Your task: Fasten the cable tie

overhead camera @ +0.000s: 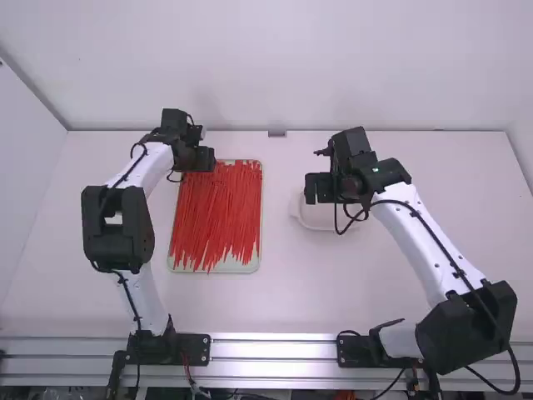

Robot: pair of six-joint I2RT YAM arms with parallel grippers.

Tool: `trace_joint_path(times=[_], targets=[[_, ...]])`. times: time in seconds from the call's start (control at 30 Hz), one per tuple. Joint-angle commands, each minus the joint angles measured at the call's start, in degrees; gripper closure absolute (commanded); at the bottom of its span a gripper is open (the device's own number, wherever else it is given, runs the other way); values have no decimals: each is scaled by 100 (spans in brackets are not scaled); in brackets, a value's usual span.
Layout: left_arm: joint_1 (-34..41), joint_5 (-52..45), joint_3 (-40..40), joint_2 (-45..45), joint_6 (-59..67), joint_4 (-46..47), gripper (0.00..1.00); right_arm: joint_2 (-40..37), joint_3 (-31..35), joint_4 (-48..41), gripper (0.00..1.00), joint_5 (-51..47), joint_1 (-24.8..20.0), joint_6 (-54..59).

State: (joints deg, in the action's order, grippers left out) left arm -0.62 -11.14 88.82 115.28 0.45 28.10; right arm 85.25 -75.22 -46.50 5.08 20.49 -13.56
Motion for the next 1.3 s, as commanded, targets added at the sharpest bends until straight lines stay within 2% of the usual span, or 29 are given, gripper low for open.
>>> trace_joint_path(times=[0.0,0.1,0.43,1.1,1.27], targets=[[179,-149,-2,85,87,-160,31,-98,42,22,2,44,118,-15],[260,-122,-2,203,-7,-389,35,-98,42,22,2,-59,192,-15],[321,26,-2,647,-146,-450,64,-98,42,177,2,-61,315,-13],[321,315,-35,807,203,-140,76,-98,42,393,2,-59,264,-13],[321,319,-149,807,269,-116,82,-98,42,415,2,-61,280,-13]])
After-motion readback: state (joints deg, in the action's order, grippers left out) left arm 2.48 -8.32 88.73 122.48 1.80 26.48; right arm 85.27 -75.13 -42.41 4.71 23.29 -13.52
